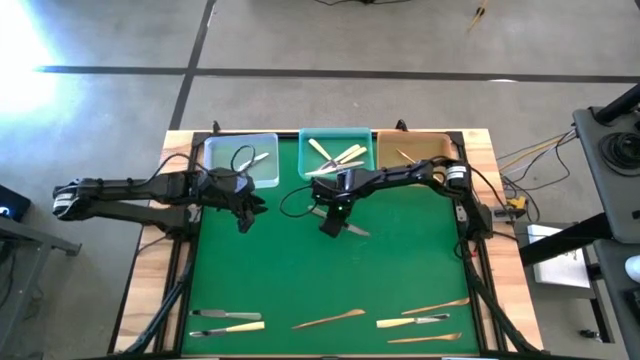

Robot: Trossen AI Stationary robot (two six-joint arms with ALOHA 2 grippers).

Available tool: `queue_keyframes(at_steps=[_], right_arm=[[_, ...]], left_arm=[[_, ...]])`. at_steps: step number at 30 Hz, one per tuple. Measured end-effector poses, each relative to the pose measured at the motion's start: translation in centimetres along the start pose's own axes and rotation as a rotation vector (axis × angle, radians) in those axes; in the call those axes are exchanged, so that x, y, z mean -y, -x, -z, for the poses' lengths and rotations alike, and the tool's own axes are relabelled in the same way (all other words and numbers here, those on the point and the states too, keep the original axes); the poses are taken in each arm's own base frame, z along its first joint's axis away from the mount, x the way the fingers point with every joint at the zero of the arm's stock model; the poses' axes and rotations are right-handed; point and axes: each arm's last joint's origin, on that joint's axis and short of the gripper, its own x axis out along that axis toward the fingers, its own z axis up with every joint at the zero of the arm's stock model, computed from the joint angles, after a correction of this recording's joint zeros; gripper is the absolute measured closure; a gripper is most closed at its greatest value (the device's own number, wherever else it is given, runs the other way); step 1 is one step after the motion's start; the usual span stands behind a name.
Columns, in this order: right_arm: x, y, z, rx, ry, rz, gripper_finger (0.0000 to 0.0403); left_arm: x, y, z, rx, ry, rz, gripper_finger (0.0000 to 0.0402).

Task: Sort silverware by color (type)
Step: Put the top silver knife into the transparent bin

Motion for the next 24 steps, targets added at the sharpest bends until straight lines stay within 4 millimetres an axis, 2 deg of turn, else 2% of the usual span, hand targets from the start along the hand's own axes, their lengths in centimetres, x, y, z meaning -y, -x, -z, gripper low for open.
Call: queue_keyframes(at_steps=[7, 16, 24], right_arm=[[-0.1, 0.1, 0.0, -0.01, 0.001, -0.042, 0.0387], [-0.6, 1.4, -0.5, 0.026, 0.058, -0.067, 0.0399], [-0.8, 1.7, -0.9, 0.04, 0.077, -0.095, 0.0397]], left_arm=[[-0.7, -3.4, 1.9, 0.006, -0.024, 0.002, 0.029], [-1.1, -7.0, 3.0, 0.102, -0.023, 0.039, 0.029], [-1.5, -10.0, 4.1, 0.053, -0.096, 0.018, 0.029]])
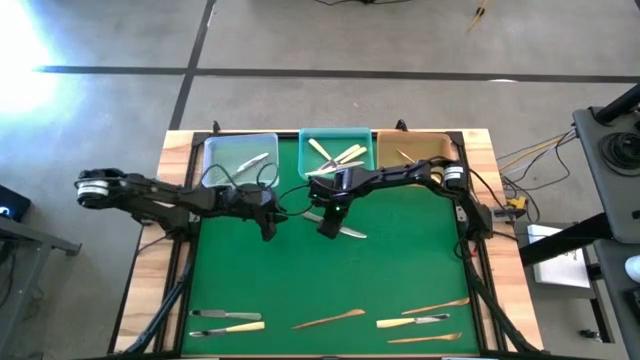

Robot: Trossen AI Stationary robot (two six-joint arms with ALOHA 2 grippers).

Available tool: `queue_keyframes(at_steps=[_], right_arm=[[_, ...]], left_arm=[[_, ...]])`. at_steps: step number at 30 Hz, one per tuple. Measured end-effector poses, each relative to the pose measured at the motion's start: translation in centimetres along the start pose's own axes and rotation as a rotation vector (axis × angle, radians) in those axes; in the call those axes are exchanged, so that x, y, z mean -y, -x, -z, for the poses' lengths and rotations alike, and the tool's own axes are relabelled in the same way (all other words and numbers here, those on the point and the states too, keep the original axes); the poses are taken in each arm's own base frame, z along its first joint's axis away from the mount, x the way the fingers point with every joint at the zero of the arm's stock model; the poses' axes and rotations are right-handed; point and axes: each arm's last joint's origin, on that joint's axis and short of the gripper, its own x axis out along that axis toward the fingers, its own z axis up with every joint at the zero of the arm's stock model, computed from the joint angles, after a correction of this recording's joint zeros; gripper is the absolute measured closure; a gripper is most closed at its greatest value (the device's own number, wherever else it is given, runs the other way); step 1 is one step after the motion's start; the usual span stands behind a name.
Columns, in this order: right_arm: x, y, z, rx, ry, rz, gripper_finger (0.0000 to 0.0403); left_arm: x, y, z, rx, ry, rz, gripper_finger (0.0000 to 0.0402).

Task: Sort silverware by color (type)
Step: Put the top silver knife into the transparent bin

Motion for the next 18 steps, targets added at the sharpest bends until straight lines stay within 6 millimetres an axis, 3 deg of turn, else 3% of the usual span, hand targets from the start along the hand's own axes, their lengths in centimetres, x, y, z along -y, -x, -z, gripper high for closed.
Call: queue_keyframes(at_steps=[7, 18], right_arm=[[0.0, 0.0, 0.0, 0.0, -0.001, 0.0, 0.0396], [0.0, 0.0, 0.0, -0.004, -0.019, -0.001, 0.0395]], left_arm=[[0.0, -3.2, 0.1, -0.087, -0.099, -0.021, 0.029], [0.5, -7.5, -1.6, -0.155, -0.245, -0.025, 0.0296]])
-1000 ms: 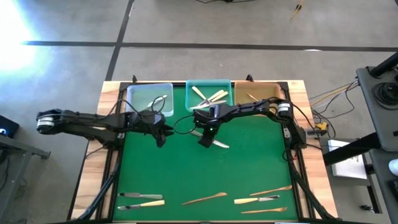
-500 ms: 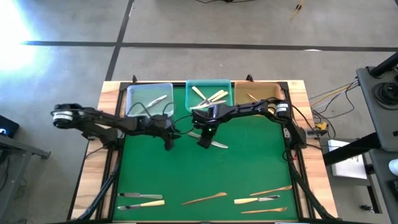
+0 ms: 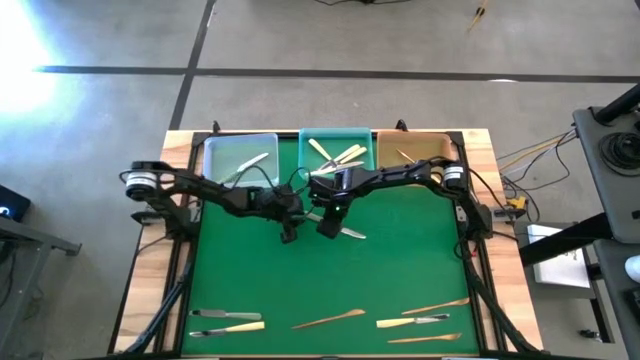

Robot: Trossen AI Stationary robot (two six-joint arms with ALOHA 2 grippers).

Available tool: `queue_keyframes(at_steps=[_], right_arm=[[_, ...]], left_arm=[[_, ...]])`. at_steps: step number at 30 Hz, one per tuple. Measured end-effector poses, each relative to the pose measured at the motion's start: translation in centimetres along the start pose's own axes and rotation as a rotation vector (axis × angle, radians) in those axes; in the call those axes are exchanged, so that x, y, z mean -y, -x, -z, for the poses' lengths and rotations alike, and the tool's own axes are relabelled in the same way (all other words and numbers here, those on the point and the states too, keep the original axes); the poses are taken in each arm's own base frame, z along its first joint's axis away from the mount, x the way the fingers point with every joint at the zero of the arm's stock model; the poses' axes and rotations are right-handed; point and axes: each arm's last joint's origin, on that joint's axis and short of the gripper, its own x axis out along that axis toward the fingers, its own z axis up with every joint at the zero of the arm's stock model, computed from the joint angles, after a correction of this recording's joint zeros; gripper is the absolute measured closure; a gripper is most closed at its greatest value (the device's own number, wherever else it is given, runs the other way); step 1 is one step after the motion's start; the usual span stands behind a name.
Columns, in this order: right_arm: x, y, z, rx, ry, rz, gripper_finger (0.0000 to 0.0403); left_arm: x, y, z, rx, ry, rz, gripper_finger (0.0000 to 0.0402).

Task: Sort silverware by color (type)
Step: Put the top silver knife into the transparent bin

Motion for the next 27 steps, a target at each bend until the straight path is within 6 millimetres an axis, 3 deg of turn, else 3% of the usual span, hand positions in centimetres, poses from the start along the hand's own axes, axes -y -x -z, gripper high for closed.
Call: queue_keyframes(at_steps=[10, 17, 27], right_arm=[[0.0, 0.0, 0.1, -0.01, -0.003, -0.021, 0.0394], [0.0, -0.1, 0.1, -0.01, -0.001, -0.024, 0.0394], [0.0, -0.1, 0.1, -0.008, -0.001, -0.024, 0.0394]], left_arm=[[0.0, -0.7, -0.7, -0.032, -0.099, -0.033, 0.0323], [0.0, 0.0, -3.4, 0.052, -0.181, -0.046, 0.0324], [0.0, 0.0, -2.6, -0.084, -0.256, -0.019, 0.0324]])
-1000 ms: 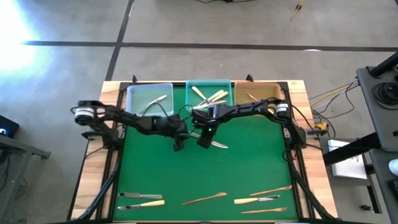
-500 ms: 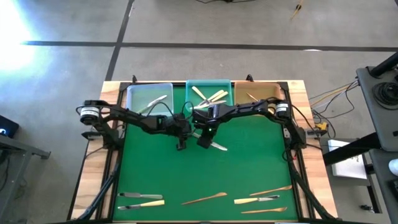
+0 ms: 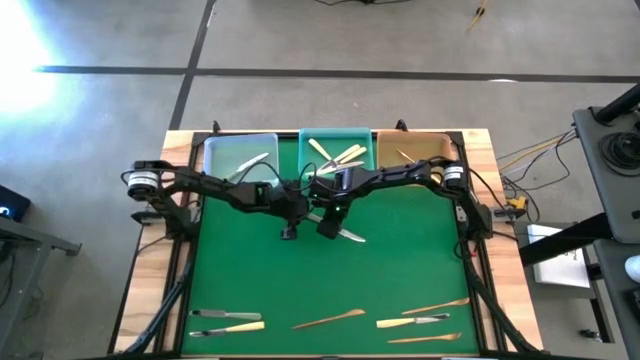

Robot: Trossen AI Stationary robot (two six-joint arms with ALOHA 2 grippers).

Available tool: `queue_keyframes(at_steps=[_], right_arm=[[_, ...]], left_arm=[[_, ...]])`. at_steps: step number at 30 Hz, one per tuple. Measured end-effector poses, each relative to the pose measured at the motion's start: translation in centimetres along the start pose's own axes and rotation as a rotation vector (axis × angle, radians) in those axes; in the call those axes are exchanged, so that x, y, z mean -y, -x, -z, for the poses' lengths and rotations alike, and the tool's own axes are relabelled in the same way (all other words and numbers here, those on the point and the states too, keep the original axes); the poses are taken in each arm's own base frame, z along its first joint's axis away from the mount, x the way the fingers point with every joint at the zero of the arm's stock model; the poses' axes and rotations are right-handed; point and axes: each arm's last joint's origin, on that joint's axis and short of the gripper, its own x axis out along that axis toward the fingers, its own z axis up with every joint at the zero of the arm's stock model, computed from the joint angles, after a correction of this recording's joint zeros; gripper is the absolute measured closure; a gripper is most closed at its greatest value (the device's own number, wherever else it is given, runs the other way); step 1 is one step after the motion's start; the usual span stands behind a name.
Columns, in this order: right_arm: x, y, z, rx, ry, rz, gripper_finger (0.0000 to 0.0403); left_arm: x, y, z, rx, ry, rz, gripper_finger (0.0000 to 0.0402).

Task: Sort silverware by color (type)
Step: Put the top silver knife into the transparent bin

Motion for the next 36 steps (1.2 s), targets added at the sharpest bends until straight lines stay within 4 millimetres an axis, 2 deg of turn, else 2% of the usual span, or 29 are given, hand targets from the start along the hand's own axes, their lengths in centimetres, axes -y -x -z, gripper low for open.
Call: queue_keyframes(at_steps=[12, 25, 36], right_arm=[[-0.1, 0.0, -0.2, 0.02, 0.005, -0.01, 0.0394], [0.0, -0.1, -0.2, 0.019, -0.013, -0.009, 0.0394], [0.0, -0.1, -0.3, 0.029, -0.012, -0.002, 0.0394]], left_arm=[[-0.4, -0.1, 0.1, 0.008, -0.022, -0.01, 0.0324], [0.2, -3.4, 1.9, -0.078, -0.02, 0.049, 0.0323], [0.2, -3.5, 2.2, -0.112, 0.035, 0.022, 0.0325]])
